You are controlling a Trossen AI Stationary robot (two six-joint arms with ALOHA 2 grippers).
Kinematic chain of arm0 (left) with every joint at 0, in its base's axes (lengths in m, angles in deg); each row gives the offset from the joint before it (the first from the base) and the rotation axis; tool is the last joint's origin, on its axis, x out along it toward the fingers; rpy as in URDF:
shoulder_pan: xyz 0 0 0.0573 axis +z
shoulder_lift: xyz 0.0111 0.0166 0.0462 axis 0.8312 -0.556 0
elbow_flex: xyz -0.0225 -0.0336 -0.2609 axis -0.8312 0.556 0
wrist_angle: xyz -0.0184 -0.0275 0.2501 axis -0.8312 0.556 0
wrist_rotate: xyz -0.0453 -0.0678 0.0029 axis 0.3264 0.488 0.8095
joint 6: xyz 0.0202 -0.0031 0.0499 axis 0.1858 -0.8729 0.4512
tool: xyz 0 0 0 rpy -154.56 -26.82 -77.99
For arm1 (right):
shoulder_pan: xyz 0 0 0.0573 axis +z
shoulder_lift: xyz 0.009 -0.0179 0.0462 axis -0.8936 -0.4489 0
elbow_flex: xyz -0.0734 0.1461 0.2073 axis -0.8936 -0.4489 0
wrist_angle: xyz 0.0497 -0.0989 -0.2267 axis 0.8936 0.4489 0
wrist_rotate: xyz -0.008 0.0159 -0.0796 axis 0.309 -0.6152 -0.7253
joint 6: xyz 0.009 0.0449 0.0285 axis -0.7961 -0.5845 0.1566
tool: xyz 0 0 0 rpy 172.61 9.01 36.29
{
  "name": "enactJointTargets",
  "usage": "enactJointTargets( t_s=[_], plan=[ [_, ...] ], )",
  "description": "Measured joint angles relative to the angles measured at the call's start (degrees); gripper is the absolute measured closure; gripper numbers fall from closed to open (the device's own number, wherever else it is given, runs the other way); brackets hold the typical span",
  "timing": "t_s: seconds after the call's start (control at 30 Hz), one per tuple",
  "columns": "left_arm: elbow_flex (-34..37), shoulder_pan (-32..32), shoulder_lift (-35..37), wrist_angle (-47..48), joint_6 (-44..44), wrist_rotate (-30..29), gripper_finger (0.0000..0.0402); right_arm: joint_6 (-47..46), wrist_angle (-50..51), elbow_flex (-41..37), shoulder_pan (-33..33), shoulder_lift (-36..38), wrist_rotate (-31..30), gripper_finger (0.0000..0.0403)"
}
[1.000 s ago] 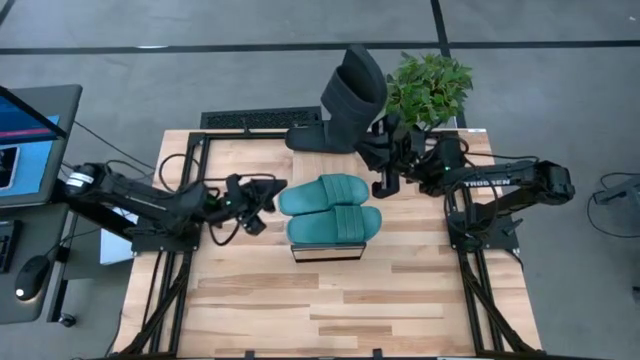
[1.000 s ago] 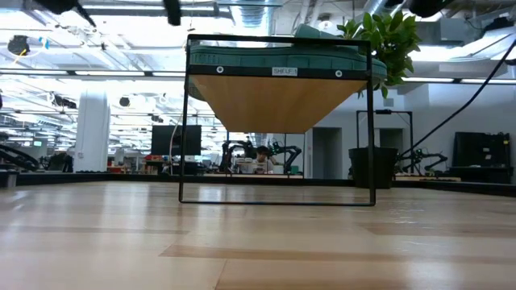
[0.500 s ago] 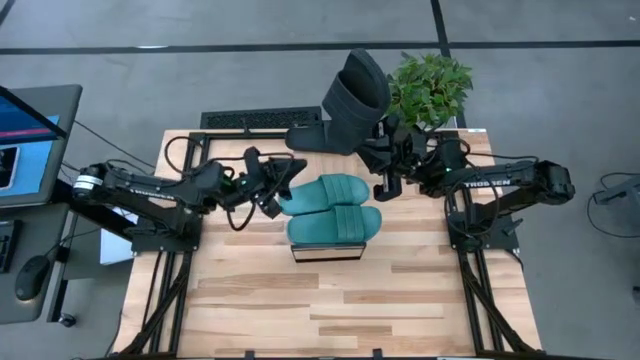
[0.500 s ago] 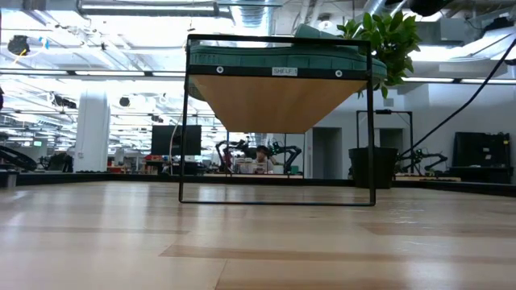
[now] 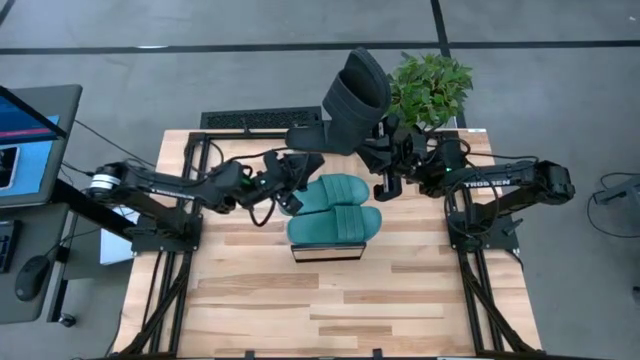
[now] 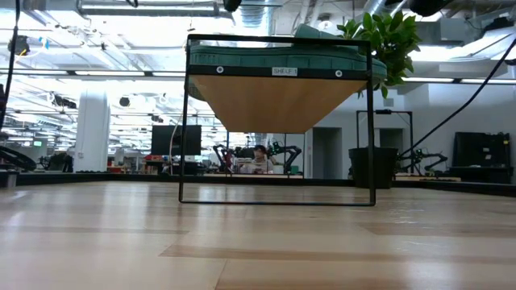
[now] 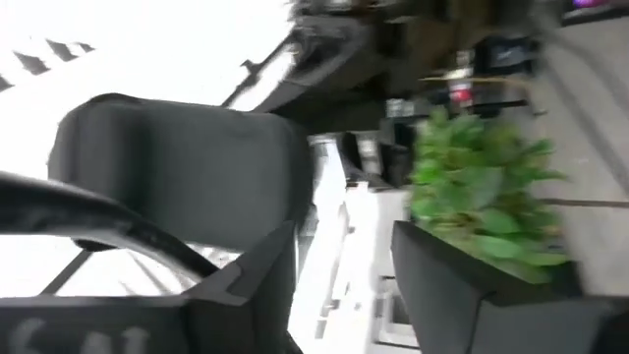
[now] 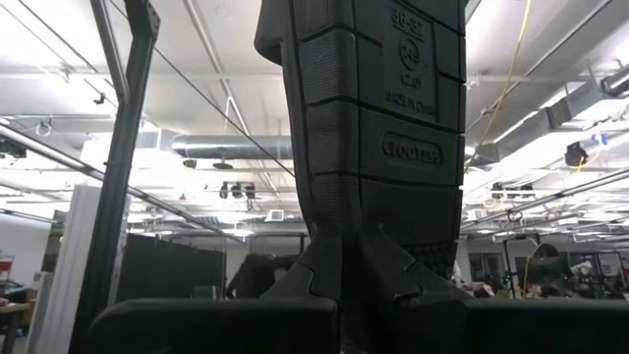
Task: Pick and place slides into the shelf
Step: Put the black slipper on the shelf
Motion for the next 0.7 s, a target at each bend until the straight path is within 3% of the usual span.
enactJointTargets(
  t_s=[0.23,0.7],
  plan=[
    [-0.04,0.91,-0.78,-5.90,5.44,4.75,0.0212,-0.43,-0.24,0.00,-0.02,0.00,-0.02,0.0402],
    [-0.04,5.03,-2.44,-7.39,9.68,16.31,0.0210,-2.44,-2.06,0.02,0.02,0.00,-0.07,0.0402]
  ],
)
